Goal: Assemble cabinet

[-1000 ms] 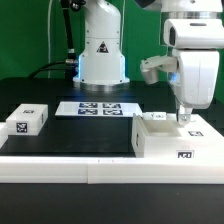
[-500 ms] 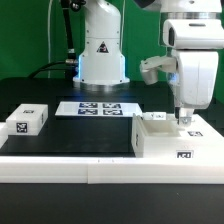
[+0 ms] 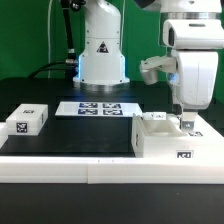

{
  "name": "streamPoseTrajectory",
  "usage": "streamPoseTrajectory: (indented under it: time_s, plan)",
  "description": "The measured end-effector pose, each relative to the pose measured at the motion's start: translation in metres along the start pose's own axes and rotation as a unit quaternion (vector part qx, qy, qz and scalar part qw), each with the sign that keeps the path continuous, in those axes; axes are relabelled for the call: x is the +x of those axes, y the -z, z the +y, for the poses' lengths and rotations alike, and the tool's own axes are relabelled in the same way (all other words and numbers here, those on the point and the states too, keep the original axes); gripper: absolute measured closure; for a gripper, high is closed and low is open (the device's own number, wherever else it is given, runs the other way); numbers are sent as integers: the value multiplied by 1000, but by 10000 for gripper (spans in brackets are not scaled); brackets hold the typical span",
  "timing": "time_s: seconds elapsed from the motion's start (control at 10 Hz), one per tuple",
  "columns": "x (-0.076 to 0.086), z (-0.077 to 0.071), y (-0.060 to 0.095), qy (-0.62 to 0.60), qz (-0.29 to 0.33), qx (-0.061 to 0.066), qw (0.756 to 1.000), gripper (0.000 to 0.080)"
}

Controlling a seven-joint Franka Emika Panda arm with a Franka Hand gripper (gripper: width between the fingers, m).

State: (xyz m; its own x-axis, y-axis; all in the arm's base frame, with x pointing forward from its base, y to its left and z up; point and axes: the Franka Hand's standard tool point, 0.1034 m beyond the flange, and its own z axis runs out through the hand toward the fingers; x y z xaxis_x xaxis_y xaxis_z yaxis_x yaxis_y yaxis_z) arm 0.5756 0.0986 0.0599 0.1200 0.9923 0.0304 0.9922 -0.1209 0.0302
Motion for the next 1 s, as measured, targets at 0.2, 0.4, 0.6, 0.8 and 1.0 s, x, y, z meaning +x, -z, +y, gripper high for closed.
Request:
streamPoseTrajectory:
  time_s: [0.2, 0.4, 0.6, 0.8, 1.0]
  plan:
    - [-1, -13, 17, -2, -5, -3, 1000, 3]
    - [-5, -42, 32, 5, -12, -2, 1000, 2]
    - [-10, -76, 35, 13, -17, 2, 1000, 2]
    - [-13, -87, 35, 5, -18, 3, 1000, 2]
    - [-13, -86, 34, 4, -18, 4, 1000, 2]
